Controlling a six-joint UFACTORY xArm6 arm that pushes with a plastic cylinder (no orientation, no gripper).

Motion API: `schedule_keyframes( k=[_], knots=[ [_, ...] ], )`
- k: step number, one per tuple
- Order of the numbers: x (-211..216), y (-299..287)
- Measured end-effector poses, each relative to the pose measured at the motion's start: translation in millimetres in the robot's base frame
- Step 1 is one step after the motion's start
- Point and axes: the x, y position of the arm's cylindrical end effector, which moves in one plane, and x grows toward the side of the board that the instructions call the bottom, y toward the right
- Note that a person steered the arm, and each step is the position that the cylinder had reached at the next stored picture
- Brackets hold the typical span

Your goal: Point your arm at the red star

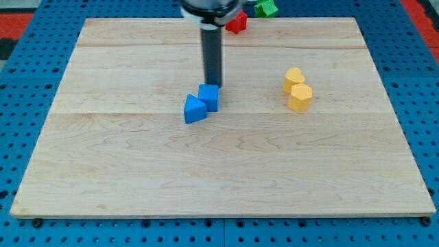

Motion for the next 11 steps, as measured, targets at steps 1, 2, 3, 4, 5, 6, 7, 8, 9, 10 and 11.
schedule_keyframes(
  k=[1,2,3,4,5,6,7,8,9,10,11],
  knots=[
    [14,13],
    [18,-33],
    [19,-51],
    [12,-48],
    [-24,-53],
    [-46,-59],
    [-51,-42],
    [-77,-5],
    [-110,8],
    [-143,12],
    [-168,12]
  ],
)
